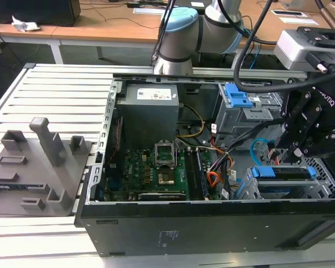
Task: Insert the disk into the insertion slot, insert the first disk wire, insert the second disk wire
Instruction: 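Insert the disk into the insertion slot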
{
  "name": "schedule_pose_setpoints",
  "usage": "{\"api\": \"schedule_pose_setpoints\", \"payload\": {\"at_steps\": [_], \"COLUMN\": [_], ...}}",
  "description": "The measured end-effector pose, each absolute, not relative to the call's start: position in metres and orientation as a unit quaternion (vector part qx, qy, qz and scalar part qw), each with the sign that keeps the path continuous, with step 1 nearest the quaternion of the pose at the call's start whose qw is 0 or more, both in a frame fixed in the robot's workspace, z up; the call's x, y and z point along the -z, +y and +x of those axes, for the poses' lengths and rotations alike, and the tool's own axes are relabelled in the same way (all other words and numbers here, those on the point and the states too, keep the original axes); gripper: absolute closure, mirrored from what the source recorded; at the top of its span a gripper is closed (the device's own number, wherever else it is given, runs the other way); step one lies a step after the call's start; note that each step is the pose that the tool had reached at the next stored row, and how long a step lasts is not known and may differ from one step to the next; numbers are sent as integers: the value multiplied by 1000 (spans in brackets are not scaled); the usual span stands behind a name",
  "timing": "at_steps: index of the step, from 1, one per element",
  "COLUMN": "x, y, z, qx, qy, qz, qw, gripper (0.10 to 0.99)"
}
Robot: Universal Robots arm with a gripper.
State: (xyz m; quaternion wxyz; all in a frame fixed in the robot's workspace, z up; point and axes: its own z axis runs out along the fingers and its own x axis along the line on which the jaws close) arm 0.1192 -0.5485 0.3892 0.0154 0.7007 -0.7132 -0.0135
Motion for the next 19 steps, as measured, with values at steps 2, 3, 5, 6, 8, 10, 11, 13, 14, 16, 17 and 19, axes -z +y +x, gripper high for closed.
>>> {"api": "schedule_pose_setpoints", "payload": {"at_steps": [2, 3, 5, 6, 8, 10, 11, 13, 14, 16, 17, 19], "x": [-389, -389, -389, -389, -389, -389, -389, -389, -389, -389, -389, -386], "y": [-549, -549, -549, -549, -549, -549, -549, -548, -548, -548, -548, -548], "z": [119, 119, 119, 119, 119, 119, 119, 122, 124, 129, 130, 131], "qx": [14, 14, 14, 14, 14, 14, 14, 14, 14, 14, 14, 14], "qy": [-713, -713, -713, -713, -713, -713, -713, -713, -713, -713, -713, -713], "qz": [701, 701, 701, 701, 701, 701, 701, 701, 701, 701, 701, 701], "qw": [15, 15, 15, 15, 15, 15, 15, 15, 15, 16, 16, 16], "gripper": [851, 973, 980, 980, 980, 980, 980, 980, 980, 980, 980, 980]}}
